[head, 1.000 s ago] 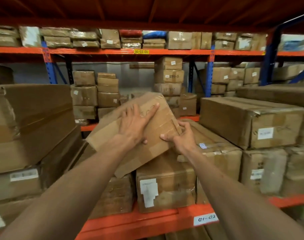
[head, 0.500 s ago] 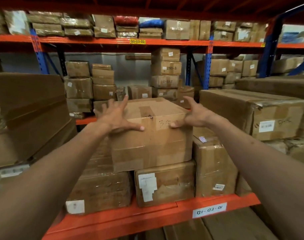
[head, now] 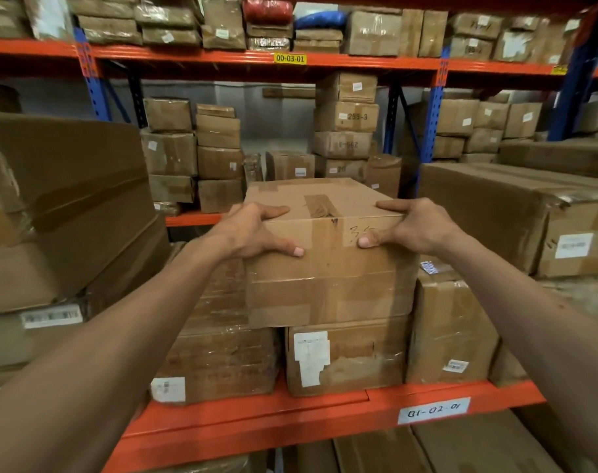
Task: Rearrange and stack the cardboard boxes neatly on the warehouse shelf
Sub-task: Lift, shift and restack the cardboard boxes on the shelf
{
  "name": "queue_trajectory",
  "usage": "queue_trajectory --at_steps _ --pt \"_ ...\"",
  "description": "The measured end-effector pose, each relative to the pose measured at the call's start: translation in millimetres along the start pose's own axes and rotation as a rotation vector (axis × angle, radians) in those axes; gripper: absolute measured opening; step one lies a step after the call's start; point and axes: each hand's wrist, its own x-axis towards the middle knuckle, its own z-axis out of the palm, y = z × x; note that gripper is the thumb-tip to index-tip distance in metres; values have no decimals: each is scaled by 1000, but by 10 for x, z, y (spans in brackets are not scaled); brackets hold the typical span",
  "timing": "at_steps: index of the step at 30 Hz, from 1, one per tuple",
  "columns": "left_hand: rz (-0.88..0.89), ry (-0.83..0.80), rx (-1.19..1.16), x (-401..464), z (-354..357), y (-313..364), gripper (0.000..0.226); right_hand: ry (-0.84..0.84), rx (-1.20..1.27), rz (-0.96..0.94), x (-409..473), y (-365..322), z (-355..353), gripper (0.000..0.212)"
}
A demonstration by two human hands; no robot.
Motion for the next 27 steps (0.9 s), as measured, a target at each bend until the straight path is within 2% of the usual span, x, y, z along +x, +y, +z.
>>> queue_trajectory --at_steps 5,11,14,17,20,22,25,27 --pt "-20 -32 -55 69 39 -44 116 -11 4 18 18 17 25 111" --pt "-74 22 -64 -30 93 -13 113 -30 9 80 -50 -80 33 116" --pt "-132 115 -66 -181 194 62 102 -31 -37 103 -56 -132 38 116" --pt "-133 195 -16 -405 289 158 87 -30 -213 114 -103 -230 35 107" --pt "-119 193 43 -564 270 171 78 19 -388 101 -127 -266 80 95" --pt "-110 172 67 -683 243 126 79 11 -445 66 -100 -297 102 81" --pt "-60 121 234 -913 127 10 81 3 -531 -30 -97 -443 132 52" --pt "-24 184 288 -1074 -52 -122 81 37 -531 -118 -128 -673 168 50"
